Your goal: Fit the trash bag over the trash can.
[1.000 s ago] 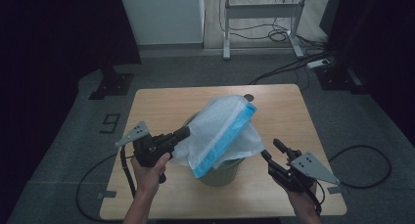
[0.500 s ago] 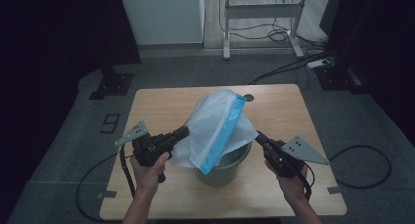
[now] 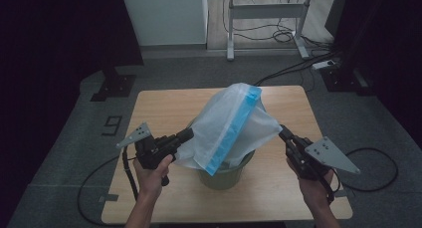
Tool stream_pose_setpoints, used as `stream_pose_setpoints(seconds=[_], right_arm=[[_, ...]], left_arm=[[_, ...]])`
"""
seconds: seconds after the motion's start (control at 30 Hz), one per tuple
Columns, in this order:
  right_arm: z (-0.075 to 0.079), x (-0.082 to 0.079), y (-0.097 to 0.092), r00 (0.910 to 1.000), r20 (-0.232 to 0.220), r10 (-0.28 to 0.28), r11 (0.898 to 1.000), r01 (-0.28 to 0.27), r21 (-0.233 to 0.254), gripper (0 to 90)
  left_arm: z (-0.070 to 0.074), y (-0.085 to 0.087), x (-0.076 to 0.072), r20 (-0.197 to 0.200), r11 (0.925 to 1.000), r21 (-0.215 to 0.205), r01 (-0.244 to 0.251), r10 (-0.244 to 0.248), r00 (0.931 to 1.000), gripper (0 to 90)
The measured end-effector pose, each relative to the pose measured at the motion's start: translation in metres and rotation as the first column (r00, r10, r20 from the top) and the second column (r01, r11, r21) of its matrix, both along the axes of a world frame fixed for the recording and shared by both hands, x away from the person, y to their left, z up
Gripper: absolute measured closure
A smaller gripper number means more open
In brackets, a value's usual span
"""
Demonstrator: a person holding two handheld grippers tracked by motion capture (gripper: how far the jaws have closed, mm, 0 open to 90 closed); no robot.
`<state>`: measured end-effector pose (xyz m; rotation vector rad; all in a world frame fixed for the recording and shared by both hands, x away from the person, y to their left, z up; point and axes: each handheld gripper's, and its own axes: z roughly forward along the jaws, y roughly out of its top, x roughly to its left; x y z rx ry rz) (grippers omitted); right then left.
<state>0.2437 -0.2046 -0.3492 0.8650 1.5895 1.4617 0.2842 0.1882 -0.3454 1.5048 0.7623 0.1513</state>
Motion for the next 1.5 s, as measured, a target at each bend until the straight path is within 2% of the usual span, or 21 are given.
stream_pose_setpoints(seconds=[0.1, 0.13, 0.17, 0.2, 0.27, 0.33, 0.4, 0.47, 0.57, 0.67, 0.8, 0.93, 1.07, 1.17, 1.37, 1.5], right_arm=[[-0.018, 0.003, -0.005, 0.9969, -0.077, 0.019, 1.000, -0.019, -0.009, 80.5], [-0.026, 0.004, -0.006, 0.9929, -0.116, 0.029, 0.999, -0.032, -0.020, 73.0], [-0.030, 0.004, -0.006, 0.9909, -0.131, 0.028, 0.999, -0.031, -0.021, 67.2], [-0.035, 0.003, -0.007, 0.9898, -0.141, 0.020, 1.000, -0.023, -0.016, 56.4], [-0.041, -0.001, -0.008, 0.9872, -0.158, -0.015, 1.000, 0.019, 0.024, 43.6], [-0.044, -0.009, -0.008, 0.9852, -0.171, -0.010, 0.998, 0.021, 0.063, 39.0], [-0.043, -0.018, -0.007, 0.9877, -0.155, 0.020, 0.995, -0.004, 0.101, 38.1], [-0.039, -0.025, -0.003, 0.9899, -0.131, 0.053, 0.992, -0.037, 0.119, 38.2], [-0.028, -0.026, 0.005, 0.9912, -0.096, 0.091, 0.989, -0.080, 0.121, 39.3], [-0.017, -0.019, 0.017, 0.9901, -0.077, 0.117, 0.988, -0.108, 0.112, 41.5], [-0.011, -0.001, 0.036, 0.9870, -0.107, 0.121, 0.990, -0.111, 0.087, 43.2], [-0.012, 0.014, 0.051, 0.9817, -0.133, 0.136, 0.987, -0.123, 0.100, 45.0], [-0.013, 0.018, 0.064, 0.9814, -0.133, 0.138, 0.988, -0.128, 0.084, 45.0], [-0.014, 0.020, 0.070, 0.9781, -0.151, 0.144, 0.988, -0.132, 0.084, 44.8], [-0.013, 0.029, 0.069, 0.9708, -0.176, 0.163, 0.978, -0.136, 0.158, 44.4], [-0.009, 0.036, 0.069, 0.9698, -0.185, 0.159, 0.977, -0.128, 0.170, 44.5]], left_arm=[[0.000, -0.002, 0.001, -0.003, 1.0000, -0.001, 0.002, -0.002, 1.0000, 89.3], [0.000, -0.002, 0.001, -0.003, 1.0000, 0.000, 0.003, -0.003, 1.0000, 89.3], [-0.001, -0.003, 0.001, -0.005, 1.0000, -0.002, 0.002, -0.002, 1.0000, 89.3], [-0.001, -0.004, 0.001, -0.006, 1.0000, -0.001, 0.003, -0.003, 1.0000, 89.3], [-0.001, -0.005, 0.001, -0.006, 1.0000, -0.002, 0.002, -0.002, 1.0000, 89.3], [-0.002, -0.005, 0.002, -0.006, 1.0000, -0.004, 0.001, -0.001, 1.0000, 89.3], [-0.002, -0.005, 0.002, -0.006, 1.0000, -0.006, 0.000, 0.000, 1.0000, 89.3], [-0.002, -0.006, 0.001, -0.005, 1.0000, -0.009, 0.000, 0.000, 1.0000, 89.3], [-0.001, -0.006, 0.000, -0.001, 0.9999, -0.012, 0.000, 0.000, 1.0000, 89.3], [-0.001, -0.006, -0.001, -0.001, 0.9998, -0.019, -0.002, 0.002, 1.0000, 89.3], [-0.001, -0.003, 0.000, -0.006, 0.9995, -0.030, 0.002, -0.002, 1.0000, 89.3], [-0.003, -0.001, 0.000, -0.009, 0.9994, -0.036, 0.002, -0.002, 1.0000, 89.3], [-0.004, -0.001, 0.000, -0.010, 0.9995, -0.033, 0.003, -0.004, 0.9999, 89.3], [-0.004, -0.001, -0.001, -0.009, 0.9994, -0.035, 0.001, -0.001, 1.0000, 89.3], [-0.003, 0.001, -0.002, -0.010, 0.9994, -0.034, 0.000, 0.000, 1.0000, 89.3], [-0.004, 0.000, -0.001, -0.012, 0.9994, -0.033, 0.005, -0.005, 0.9999, 89.3]])
